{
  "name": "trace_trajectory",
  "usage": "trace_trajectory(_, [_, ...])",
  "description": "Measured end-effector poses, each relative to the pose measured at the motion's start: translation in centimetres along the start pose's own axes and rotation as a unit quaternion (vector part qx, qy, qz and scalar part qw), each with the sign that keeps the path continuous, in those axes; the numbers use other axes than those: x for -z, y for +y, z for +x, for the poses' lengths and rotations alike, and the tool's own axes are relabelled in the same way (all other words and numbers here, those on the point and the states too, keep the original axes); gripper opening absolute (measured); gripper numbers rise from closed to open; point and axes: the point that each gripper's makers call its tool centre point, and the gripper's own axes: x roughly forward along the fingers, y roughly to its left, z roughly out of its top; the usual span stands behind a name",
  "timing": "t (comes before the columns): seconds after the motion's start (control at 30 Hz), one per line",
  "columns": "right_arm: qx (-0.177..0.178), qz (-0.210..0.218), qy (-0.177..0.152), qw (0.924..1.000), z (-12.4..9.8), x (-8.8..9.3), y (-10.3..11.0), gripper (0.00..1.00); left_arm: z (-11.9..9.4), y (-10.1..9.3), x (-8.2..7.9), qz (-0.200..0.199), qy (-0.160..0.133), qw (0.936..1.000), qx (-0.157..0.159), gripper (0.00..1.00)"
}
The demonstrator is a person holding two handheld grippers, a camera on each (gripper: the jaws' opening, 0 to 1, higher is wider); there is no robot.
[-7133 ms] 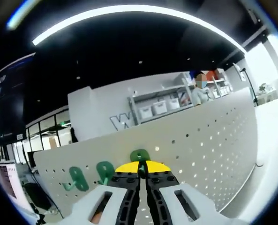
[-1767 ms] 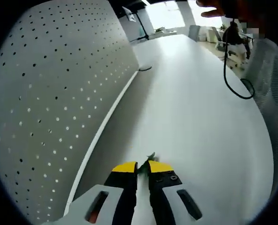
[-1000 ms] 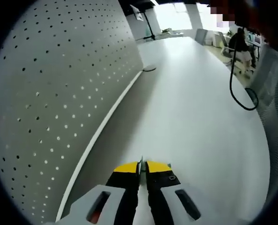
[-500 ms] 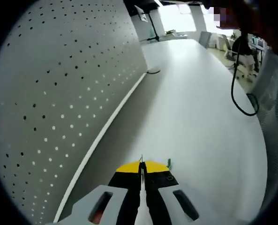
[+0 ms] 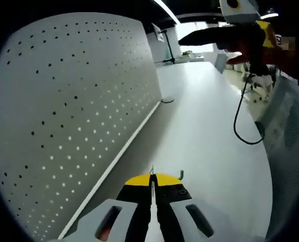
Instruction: Insert the hook assembly into the mounting plate slot until the hook locks in place.
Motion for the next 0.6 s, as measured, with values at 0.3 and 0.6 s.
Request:
trace_trajectory(0.3, [-0.015,-0.006,-0.004,0.9999,0.2,-0.4,0.7,0.58,-3.6,-0.1,-3.1,-0.025,-0.073,0.9970,0.003,0.01])
trace_trajectory(0.6, [-0.030,-0.014,-0.009,0.9994,0.1,-1.1,1.4,0.45,-7.8,-1.5,-6.7,-0.035,-0.149,0.9877,0.032,0.01])
